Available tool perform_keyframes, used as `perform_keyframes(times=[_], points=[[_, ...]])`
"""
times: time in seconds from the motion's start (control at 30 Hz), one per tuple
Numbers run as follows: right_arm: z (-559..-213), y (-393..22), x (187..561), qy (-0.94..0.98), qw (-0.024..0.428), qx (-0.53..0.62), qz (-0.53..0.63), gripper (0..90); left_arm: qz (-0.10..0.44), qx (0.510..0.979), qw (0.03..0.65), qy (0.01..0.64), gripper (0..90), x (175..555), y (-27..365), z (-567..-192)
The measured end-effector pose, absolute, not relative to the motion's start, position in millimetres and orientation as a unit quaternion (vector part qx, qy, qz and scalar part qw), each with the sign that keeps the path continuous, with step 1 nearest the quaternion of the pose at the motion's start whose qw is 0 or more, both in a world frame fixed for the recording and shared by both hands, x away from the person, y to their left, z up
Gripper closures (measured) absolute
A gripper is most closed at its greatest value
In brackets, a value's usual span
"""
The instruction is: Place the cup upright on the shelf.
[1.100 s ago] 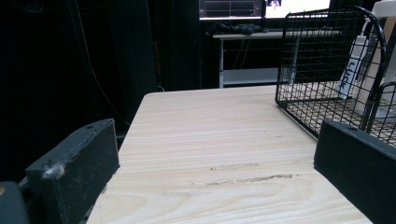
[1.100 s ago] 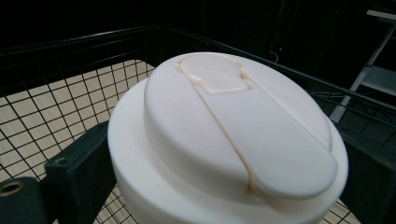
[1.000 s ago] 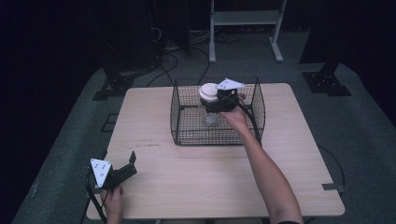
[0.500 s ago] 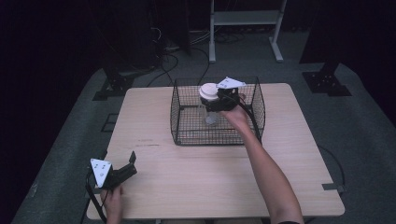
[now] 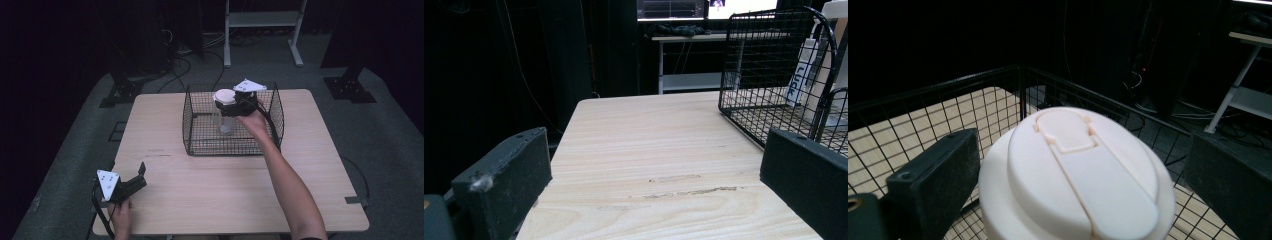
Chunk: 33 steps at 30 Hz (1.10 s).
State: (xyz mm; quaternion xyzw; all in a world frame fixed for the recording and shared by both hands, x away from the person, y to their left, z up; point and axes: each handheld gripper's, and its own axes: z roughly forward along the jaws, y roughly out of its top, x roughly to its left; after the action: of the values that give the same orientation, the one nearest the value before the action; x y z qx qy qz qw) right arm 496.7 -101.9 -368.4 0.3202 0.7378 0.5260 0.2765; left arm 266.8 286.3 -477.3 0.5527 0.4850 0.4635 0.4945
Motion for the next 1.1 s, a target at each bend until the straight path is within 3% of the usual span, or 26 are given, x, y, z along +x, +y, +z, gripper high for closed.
perform_keyframes(times=[1.1], points=[[-329.2, -134.2, 460.5, 0.708, 0.297, 0.32, 0.555, 1.5, 0.465, 0.553, 0.493, 0.486, 0.0, 266.5, 286.2, -477.4]])
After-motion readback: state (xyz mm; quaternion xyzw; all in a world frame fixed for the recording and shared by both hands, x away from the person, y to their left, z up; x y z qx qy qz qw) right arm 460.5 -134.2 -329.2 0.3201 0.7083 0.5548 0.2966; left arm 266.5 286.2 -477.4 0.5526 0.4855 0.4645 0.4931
